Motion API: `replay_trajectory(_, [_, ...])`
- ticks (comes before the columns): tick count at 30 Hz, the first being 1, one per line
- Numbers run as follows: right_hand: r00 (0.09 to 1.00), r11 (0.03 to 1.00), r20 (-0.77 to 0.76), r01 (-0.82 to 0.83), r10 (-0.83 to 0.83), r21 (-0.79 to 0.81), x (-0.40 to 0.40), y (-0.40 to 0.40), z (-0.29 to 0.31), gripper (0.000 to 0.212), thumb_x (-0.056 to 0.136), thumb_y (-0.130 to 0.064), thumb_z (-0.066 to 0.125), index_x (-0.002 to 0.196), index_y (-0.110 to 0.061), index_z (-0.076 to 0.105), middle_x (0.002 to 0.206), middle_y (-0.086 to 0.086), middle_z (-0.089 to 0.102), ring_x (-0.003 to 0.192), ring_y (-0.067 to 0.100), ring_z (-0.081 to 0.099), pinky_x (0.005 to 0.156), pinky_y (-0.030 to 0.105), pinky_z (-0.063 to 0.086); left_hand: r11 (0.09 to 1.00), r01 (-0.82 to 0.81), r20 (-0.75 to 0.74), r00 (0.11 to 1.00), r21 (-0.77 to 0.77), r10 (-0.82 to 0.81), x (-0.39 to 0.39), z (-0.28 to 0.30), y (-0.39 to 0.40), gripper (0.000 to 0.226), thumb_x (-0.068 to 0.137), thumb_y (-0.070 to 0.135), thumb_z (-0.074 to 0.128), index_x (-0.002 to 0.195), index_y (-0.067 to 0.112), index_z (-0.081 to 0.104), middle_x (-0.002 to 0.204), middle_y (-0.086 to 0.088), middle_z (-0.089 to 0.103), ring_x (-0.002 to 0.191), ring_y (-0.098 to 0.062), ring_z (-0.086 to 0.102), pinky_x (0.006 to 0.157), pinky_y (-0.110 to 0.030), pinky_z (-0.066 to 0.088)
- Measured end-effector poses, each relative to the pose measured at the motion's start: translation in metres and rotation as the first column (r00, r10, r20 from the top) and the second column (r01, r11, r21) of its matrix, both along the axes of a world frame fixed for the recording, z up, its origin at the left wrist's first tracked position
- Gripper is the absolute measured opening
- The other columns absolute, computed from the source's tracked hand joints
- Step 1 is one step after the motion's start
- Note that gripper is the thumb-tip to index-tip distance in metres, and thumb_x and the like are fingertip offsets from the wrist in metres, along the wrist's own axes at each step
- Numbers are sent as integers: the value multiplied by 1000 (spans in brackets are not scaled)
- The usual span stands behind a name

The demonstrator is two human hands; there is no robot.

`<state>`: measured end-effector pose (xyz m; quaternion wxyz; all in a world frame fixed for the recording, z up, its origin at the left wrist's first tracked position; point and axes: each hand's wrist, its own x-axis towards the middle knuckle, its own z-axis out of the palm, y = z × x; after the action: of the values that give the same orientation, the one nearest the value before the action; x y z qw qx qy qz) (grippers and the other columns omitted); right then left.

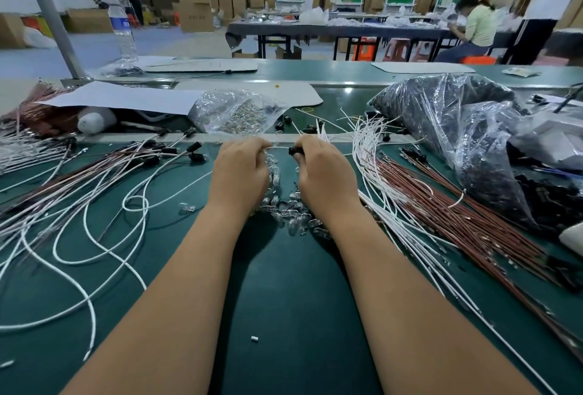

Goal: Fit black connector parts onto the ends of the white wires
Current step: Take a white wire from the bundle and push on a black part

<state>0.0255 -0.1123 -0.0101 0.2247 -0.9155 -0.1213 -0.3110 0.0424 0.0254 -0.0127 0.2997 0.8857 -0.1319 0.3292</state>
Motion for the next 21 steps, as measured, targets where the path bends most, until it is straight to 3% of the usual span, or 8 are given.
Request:
replay_trajectory(3, [998,998,-19,-52,53,42,0,0,-1,12,96,-13,50,102,-7,59,95,8,64,83,23,52,66,30,32,978,162,-33,985,-134,-168,-7,3,-10,16,91,5,58,100,8,71,86,-2,66,80,-14,56,72,-16,38])
replay_trajectory(5, [995,992,-27,-94,96,80,0,1,-1,14,95,-13,52,105,-8,60,99,8,65,90,24,56,70,31,38,952,179,-106,972,-249,-211,-8,4,-10,13,90,7,60,97,9,71,81,3,65,70,-3,57,64,-8,38])
replay_trajectory(8, [993,976,-26,-112,119,186,0,0,0,16,93,-11,57,109,-10,61,100,5,66,91,20,59,77,31,46,915,164,-171,956,-369,-240,-5,4,-4,11,90,6,62,96,7,70,78,1,68,67,1,60,61,-10,44])
replay_trajectory(10, [994,963,-12,-99,105,250,0,-1,0,11,92,-10,59,103,-11,60,92,1,64,83,18,58,74,31,48,897,142,-189,952,-418,-240,-4,5,-1,10,90,6,62,94,9,70,75,1,67,61,5,56,59,-9,43])
replay_trajectory(16, [997,911,9,-79,82,404,3,-7,1,9,90,-6,60,94,-11,66,87,-2,65,79,14,58,73,26,47,856,138,-219,935,-499,-279,-4,6,1,9,90,5,62,93,10,69,75,0,67,57,4,54,58,-8,44])
replay_trajectory(21, [996,837,13,-83,91,541,4,-8,3,10,90,-7,62,93,-13,70,86,-3,67,77,9,59,71,18,47,843,154,-222,926,-515,-304,-4,7,1,9,91,7,62,91,13,69,77,-1,70,69,-10,60,64,-18,47])
